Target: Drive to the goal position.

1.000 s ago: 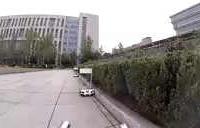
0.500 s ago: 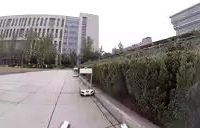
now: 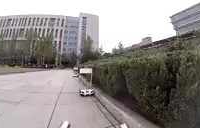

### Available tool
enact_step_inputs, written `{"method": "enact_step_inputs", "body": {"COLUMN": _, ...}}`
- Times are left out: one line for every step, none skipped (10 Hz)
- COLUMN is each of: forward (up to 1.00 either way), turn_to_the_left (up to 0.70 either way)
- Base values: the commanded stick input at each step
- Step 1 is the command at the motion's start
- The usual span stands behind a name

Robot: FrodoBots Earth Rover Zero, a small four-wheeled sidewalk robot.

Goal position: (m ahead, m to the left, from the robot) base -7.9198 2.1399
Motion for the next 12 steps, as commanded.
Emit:
{"method": "enact_step_inputs", "body": {"forward": 0.00, "turn_to_the_left": 0.00}}
{"method": "enact_step_inputs", "body": {"forward": 0.00, "turn_to_the_left": 0.00}}
{"method": "enact_step_inputs", "body": {"forward": 0.00, "turn_to_the_left": 0.00}}
{"method": "enact_step_inputs", "body": {"forward": 0.00, "turn_to_the_left": 0.00}}
{"method": "enact_step_inputs", "body": {"forward": 0.02, "turn_to_the_left": 0.00}}
{"method": "enact_step_inputs", "body": {"forward": 0.04, "turn_to_the_left": 0.00}}
{"method": "enact_step_inputs", "body": {"forward": 0.00, "turn_to_the_left": 0.00}}
{"method": "enact_step_inputs", "body": {"forward": 0.01, "turn_to_the_left": 0.00}}
{"method": "enact_step_inputs", "body": {"forward": 0.04, "turn_to_the_left": 0.00}}
{"method": "enact_step_inputs", "body": {"forward": 0.00, "turn_to_the_left": 0.00}}
{"method": "enact_step_inputs", "body": {"forward": 0.00, "turn_to_the_left": 0.00}}
{"method": "enact_step_inputs", "body": {"forward": 0.03, "turn_to_the_left": 0.00}}
